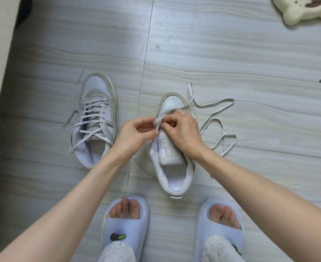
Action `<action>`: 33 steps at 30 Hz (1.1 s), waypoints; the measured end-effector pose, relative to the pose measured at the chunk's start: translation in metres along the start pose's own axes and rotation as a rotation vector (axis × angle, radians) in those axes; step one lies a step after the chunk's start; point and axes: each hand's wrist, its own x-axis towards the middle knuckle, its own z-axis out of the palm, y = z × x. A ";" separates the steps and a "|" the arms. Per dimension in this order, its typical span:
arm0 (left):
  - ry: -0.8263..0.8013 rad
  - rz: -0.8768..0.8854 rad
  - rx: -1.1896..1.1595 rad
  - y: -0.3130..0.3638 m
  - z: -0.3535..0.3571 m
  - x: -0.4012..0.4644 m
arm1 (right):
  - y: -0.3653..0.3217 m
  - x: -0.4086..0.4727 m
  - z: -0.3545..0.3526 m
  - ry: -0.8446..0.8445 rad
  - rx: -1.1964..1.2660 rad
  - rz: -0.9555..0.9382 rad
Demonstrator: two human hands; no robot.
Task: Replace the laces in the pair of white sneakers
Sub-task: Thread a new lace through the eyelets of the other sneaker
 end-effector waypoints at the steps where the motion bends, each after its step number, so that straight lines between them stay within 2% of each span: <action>1: 0.006 -0.002 -0.001 -0.001 -0.001 0.000 | 0.000 0.000 0.000 -0.003 -0.007 -0.002; 8: 0.008 0.023 0.064 0.005 0.007 0.001 | 0.004 0.001 0.000 -0.047 -0.062 -0.034; 11: 0.036 -0.019 0.166 0.004 0.010 0.004 | 0.006 -0.001 -0.003 -0.029 0.016 -0.025; 14: 0.036 -0.064 0.160 0.000 0.005 0.005 | 0.010 -0.003 -0.011 -0.012 0.166 0.071; 17: 0.025 -0.057 0.147 -0.002 0.003 0.005 | 0.014 -0.009 -0.025 0.029 0.478 0.189; 22: 0.077 -0.051 0.217 -0.003 0.005 0.005 | 0.019 -0.027 -0.050 0.003 1.322 0.416; 24: 0.103 -0.036 0.266 -0.004 0.007 0.004 | 0.024 -0.032 -0.057 0.004 1.514 0.500; 26: 0.129 -0.025 0.283 -0.004 0.008 0.002 | 0.029 -0.037 -0.060 0.023 1.603 0.550; 30: 0.136 -0.021 0.306 -0.001 0.011 0.000 | 0.036 -0.043 -0.066 0.149 1.652 0.602; 32: 0.135 -0.020 0.322 0.002 0.013 0.000 | 0.041 -0.046 -0.070 0.215 1.453 0.597; 33: 0.135 -0.018 0.333 0.003 0.014 0.000 | 0.045 -0.048 -0.073 0.251 1.267 0.569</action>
